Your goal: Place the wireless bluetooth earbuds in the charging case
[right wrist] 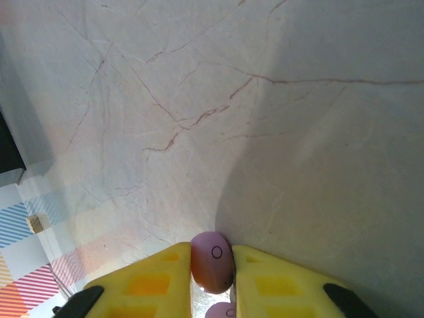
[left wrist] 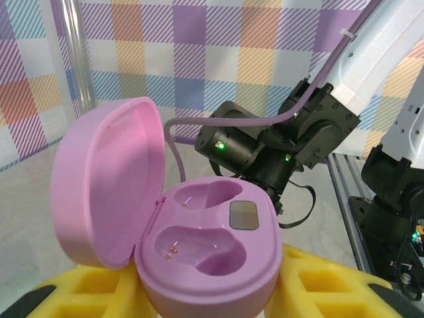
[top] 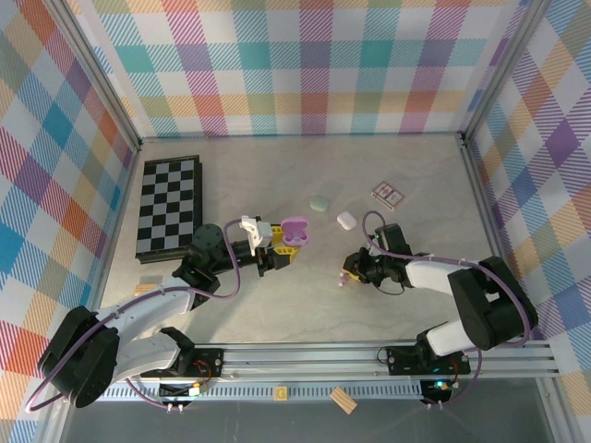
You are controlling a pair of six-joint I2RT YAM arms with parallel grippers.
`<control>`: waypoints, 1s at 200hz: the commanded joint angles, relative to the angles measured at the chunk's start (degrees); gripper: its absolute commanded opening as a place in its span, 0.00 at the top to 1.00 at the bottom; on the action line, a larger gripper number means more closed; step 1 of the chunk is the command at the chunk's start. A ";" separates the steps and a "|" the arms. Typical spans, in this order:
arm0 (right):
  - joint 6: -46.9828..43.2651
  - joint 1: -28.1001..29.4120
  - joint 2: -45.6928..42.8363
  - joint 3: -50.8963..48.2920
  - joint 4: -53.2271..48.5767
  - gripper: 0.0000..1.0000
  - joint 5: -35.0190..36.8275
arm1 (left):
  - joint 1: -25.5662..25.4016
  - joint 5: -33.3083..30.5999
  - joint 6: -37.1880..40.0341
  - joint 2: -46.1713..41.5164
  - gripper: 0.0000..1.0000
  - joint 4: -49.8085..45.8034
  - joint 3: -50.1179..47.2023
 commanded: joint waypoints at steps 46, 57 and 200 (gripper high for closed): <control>-0.86 0.36 4.08 0.39 0.63 0.75 -0.48 | 0.51 1.43 0.91 -0.33 0.61 1.31 1.05; -1.20 0.54 4.37 0.49 0.83 0.75 -0.77 | 0.51 1.43 0.87 -0.41 0.61 1.20 1.05; -4.19 3.38 6.38 3.77 -3.02 0.76 1.78 | 0.51 1.25 0.86 -1.20 0.61 1.11 0.44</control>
